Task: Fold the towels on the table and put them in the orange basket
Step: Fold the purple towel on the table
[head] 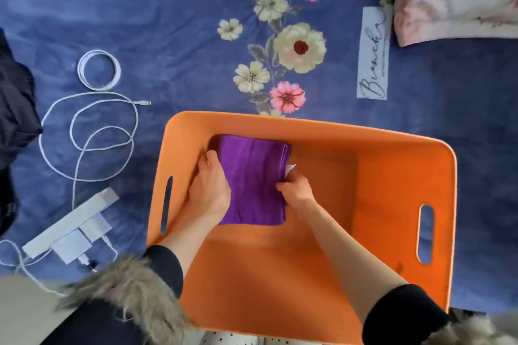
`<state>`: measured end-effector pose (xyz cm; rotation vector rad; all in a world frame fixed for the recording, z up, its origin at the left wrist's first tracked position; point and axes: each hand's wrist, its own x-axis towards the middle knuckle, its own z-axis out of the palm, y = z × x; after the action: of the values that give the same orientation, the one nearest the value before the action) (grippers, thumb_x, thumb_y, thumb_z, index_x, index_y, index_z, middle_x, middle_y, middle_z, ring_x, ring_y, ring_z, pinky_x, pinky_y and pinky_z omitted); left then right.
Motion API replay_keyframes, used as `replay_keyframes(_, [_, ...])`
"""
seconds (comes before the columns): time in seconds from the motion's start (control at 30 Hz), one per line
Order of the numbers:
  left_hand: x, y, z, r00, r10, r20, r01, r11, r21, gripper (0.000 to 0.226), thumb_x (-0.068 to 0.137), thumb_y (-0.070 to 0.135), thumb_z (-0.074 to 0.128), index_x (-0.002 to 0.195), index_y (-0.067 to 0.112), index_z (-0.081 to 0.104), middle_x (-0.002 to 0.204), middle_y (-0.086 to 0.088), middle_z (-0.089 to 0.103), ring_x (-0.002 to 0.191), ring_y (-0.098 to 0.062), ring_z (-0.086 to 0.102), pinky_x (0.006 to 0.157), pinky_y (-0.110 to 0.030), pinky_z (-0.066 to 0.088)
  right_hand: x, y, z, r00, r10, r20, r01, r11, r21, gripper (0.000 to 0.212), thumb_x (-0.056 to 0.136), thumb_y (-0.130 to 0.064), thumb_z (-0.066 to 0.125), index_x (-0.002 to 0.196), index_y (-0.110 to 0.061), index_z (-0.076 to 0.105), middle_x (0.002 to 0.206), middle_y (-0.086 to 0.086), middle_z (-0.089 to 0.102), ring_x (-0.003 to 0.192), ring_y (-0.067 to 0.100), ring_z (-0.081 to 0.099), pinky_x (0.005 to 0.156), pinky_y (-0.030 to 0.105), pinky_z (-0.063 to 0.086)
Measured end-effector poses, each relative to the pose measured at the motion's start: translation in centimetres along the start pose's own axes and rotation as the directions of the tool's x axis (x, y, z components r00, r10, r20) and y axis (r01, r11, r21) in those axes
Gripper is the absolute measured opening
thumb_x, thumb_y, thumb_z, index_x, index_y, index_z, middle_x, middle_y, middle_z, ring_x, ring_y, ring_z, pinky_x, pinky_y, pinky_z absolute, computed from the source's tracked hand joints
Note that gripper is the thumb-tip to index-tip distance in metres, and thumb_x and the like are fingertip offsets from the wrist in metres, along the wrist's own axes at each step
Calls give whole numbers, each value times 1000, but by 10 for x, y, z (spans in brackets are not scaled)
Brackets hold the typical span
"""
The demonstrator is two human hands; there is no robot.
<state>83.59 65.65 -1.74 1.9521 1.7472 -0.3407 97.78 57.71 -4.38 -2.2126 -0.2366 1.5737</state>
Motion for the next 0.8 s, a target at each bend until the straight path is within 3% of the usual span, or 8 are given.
replay_keyframes(0.07, [-8, 0, 4, 997, 56, -53, -51, 995, 83, 44, 85, 0, 54, 124, 11, 38, 121, -15, 43, 100, -36, 55, 65, -39, 41, 0, 3, 0, 999, 51, -14, -50, 999, 20, 29, 83, -3, 51, 111, -8, 58, 105, 11, 63, 106, 34, 58, 89, 40, 48])
replay_keyframes(0.13, [-17, -3, 12, 985, 175, -9, -170, 966, 194, 60, 82, 2, 57, 134, 13, 32, 138, -17, 31, 123, -37, 41, 86, -41, 45, -6, 7, 1, 985, -1, -173, -15, 996, -90, 30, 86, -10, 57, 114, -4, 52, 114, 14, 57, 110, 36, 54, 90, 37, 43])
replay_keyframes(0.2, [-23, -8, 23, 950, 271, 156, -307, 906, 293, 88, 81, 13, 66, 147, 22, 9, 155, -16, -3, 143, -36, 5, 111, -42, 25, -19, 12, 1, 898, -296, -326, 143, 897, -418, 42, 83, -13, 61, 121, -2, 47, 122, 19, 50, 113, 40, 47, 94, 42, 39])
replay_keyframes(0.3, [-16, -12, 31, 892, 291, 346, -417, 825, 381, 121, 73, 34, 76, 145, 26, -21, 151, -14, -31, 141, -32, -23, 116, -45, -1, -27, 26, -1, 721, -692, 20, 420, 415, -807, 75, 76, -24, 70, 141, -10, 37, 146, 17, 37, 135, 38, 33, 109, 52, 27])
replay_keyframes(0.4, [-2, -16, 33, 887, 271, 374, -435, 759, 484, 133, 65, 45, 79, 142, 25, -27, 150, -15, -32, 140, -32, -24, 115, -45, -6, -14, 37, -2, 742, -564, 363, 486, 80, -870, 96, 80, -46, 65, 150, -18, 5, 158, 9, -5, 142, 26, -18, 114, 50, -5])
replay_keyframes(0.47, [4, -19, 36, 891, 263, 370, -433, 736, 520, 138, 62, 48, 80, 139, 25, -32, 150, -15, -32, 141, -32, -23, 115, -44, -7, -1, 38, -1, 790, -491, 368, 457, 70, -887, 102, 81, -54, 60, 149, -21, -9, 156, 6, -19, 138, 23, -29, 113, 48, -13])
replay_keyframes(0.57, [8, -20, 37, 888, 253, 384, -439, 717, 541, 140, 61, 52, 79, 135, 25, -37, 150, -15, -32, 141, -33, -23, 115, -44, -8, 12, 36, 2, 818, -469, 334, 421, 93, -902, 105, 80, -58, 58, 147, -24, -15, 155, 5, -22, 143, 23, -21, 111, 47, -17])
replay_keyframes(0.8, [8, -10, 12, 838, 223, 497, -468, 763, 446, 112, 77, 46, 69, 146, 29, -18, 153, -11, -27, 142, -31, -19, 117, -44, -3, -7, 31, -11, 807, -498, 318, 441, 150, -885, 90, 87, -47, 55, 149, -27, -6, 158, 7, -14, 144, 27, -15, 112, 50, -15])
